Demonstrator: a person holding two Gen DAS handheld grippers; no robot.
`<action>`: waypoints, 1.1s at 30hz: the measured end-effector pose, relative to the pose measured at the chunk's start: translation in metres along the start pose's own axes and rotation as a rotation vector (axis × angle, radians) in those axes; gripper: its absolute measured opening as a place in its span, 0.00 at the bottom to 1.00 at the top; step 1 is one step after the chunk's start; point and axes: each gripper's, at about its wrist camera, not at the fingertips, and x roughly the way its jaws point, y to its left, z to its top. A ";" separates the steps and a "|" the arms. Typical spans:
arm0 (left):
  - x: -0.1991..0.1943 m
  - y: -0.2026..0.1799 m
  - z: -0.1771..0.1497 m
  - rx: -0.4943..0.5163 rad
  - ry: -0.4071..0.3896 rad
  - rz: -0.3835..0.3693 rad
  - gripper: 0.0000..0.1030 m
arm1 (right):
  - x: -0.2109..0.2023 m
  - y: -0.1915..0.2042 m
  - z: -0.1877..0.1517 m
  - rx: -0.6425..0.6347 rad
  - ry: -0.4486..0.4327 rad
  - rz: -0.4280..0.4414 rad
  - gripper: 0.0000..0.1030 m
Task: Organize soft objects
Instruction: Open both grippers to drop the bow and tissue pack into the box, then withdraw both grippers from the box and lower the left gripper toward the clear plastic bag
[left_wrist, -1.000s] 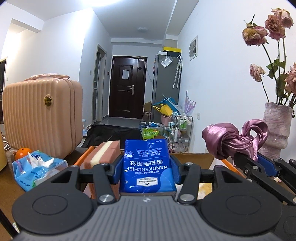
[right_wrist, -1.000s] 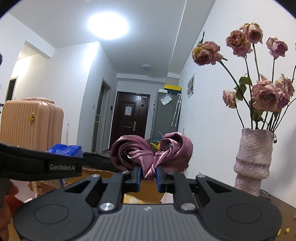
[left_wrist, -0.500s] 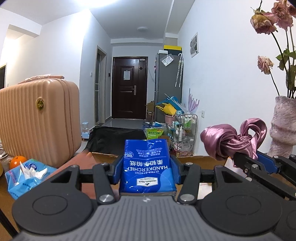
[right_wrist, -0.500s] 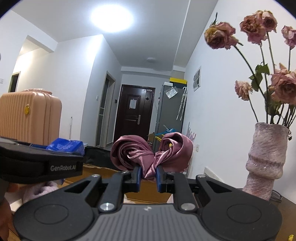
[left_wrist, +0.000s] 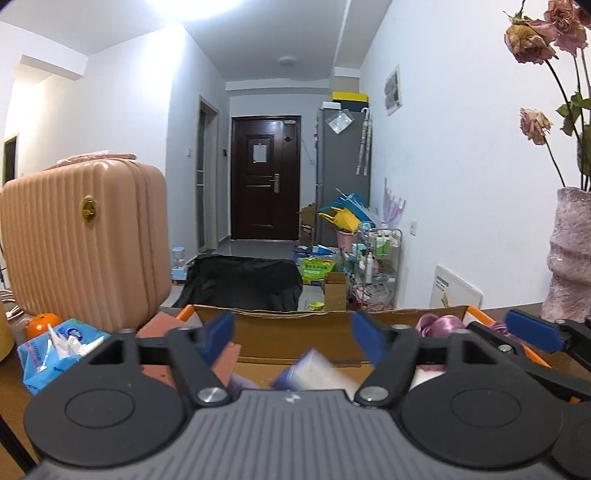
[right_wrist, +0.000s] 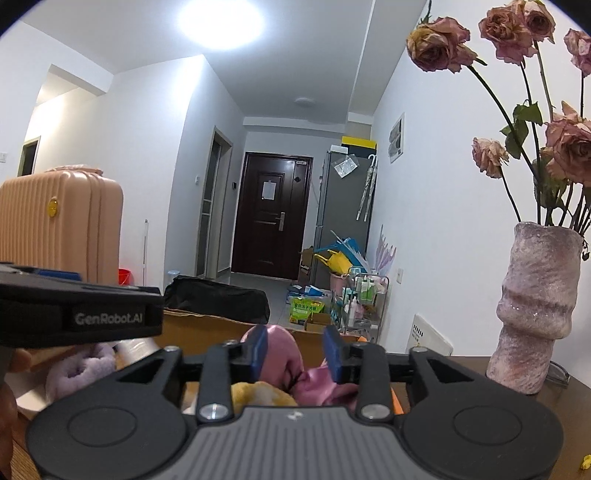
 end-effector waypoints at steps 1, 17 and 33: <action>-0.001 0.001 0.000 -0.001 -0.001 0.007 0.87 | 0.000 0.000 0.000 0.002 0.002 0.001 0.44; -0.008 0.005 -0.001 -0.018 -0.041 0.091 1.00 | -0.008 -0.005 -0.001 0.032 -0.039 -0.041 1.00; -0.036 0.036 -0.010 -0.044 -0.030 0.136 1.00 | -0.042 -0.009 -0.008 0.012 -0.054 -0.075 1.00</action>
